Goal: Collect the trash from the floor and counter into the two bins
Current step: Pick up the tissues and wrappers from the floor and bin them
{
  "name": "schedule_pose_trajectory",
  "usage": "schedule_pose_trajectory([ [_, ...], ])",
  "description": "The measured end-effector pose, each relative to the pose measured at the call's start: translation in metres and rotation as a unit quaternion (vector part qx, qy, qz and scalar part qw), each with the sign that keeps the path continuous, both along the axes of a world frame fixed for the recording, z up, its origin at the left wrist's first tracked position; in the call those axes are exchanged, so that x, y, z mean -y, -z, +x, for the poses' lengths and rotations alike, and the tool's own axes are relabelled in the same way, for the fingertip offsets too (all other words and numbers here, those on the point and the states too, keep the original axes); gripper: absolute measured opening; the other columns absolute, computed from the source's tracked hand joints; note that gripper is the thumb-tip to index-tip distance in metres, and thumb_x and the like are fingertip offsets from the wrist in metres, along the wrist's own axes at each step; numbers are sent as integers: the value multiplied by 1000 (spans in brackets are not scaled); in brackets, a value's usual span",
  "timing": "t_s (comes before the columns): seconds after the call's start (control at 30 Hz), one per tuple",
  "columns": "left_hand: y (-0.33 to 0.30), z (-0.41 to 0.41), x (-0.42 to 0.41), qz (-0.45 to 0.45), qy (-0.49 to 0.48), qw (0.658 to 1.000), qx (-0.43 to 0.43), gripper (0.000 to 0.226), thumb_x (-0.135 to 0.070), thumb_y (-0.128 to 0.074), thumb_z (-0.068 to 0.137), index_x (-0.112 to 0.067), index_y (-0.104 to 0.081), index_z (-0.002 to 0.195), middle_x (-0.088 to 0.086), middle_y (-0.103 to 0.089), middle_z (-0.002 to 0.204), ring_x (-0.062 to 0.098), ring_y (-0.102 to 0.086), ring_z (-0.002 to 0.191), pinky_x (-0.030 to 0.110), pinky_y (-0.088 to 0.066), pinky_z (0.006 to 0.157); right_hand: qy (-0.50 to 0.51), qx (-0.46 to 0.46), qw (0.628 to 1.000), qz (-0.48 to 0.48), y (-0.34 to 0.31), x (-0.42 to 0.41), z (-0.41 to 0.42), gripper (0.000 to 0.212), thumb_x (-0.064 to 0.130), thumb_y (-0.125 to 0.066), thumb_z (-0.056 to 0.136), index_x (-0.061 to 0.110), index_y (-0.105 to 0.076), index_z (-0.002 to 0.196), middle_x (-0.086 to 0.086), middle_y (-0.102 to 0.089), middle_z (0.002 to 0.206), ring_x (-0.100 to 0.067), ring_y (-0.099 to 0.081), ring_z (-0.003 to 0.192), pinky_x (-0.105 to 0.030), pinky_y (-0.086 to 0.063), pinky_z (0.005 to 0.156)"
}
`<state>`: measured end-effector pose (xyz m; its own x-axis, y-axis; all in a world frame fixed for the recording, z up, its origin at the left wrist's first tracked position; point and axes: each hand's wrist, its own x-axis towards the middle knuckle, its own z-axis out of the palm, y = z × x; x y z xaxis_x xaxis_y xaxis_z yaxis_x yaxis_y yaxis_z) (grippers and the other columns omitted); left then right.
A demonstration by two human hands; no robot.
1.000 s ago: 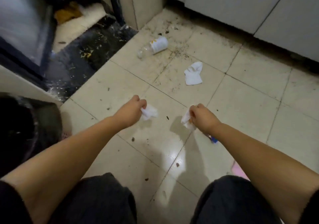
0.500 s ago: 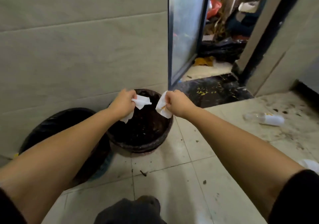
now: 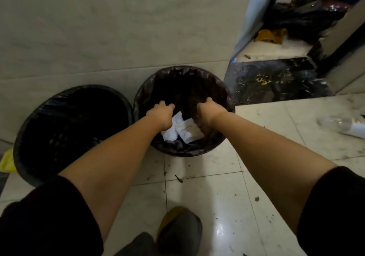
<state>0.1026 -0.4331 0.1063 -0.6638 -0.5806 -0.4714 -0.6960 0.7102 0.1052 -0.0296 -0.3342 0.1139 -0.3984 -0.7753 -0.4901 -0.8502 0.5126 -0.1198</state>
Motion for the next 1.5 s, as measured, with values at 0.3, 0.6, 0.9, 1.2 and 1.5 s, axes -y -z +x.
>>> schedule_pose_trajectory([
  [0.3, -108, -52, -52, -78, 95, 987, -99, 62, -29, -57, 91, -17, -30, 146, 18, -38, 143, 38, -41, 130, 48, -47, 94, 65, -107, 976, -178, -79, -98, -36, 25, 24, -48, 95, 13, -52, 117, -14, -49, 116, -38, -60, 96, -39, -43, 71],
  [0.6, -111, -177, -270, -45, 322, 936, -135, 55, -25, -52, 93, -19, -31, 144, 14, -43, 136, 34, -47, 122, 46, -50, 89, 256, -148, 950, -96, -81, -359, -99, 29, 25, -46, 96, 8, -53, 120, -15, -50, 124, -38, -57, 103, -40, -47, 75],
  [0.9, -14, -216, -507, 19, 555, 829, -63, 54, -25, -51, 93, -18, -33, 143, 13, -44, 136, 32, -49, 121, 43, -47, 90, 509, -99, 855, 15, -14, -633, -46, 34, 31, -48, 95, 16, -51, 125, -11, -52, 127, -32, -57, 108, -38, -47, 81],
  [1.2, 137, -157, -634, -46, 689, 721, 54, 77, -39, -58, 87, -31, -14, 151, 10, -10, 160, 32, -4, 150, 61, -19, 114, 677, 62, 731, 61, 143, -729, 112, 83, 49, -63, 82, 32, -16, 148, -11, -15, 156, -35, -31, 138, -48, -41, 104],
  [1.5, 189, -120, -609, -77, 671, 731, 94, 76, -11, -61, 86, -29, -21, 147, 13, -31, 145, 32, -31, 134, 47, -39, 103, 693, 47, 719, 26, 207, -721, 155, 46, 20, -51, 87, 18, -37, 131, -17, -40, 128, -35, -41, 116, -44, -51, 89],
])
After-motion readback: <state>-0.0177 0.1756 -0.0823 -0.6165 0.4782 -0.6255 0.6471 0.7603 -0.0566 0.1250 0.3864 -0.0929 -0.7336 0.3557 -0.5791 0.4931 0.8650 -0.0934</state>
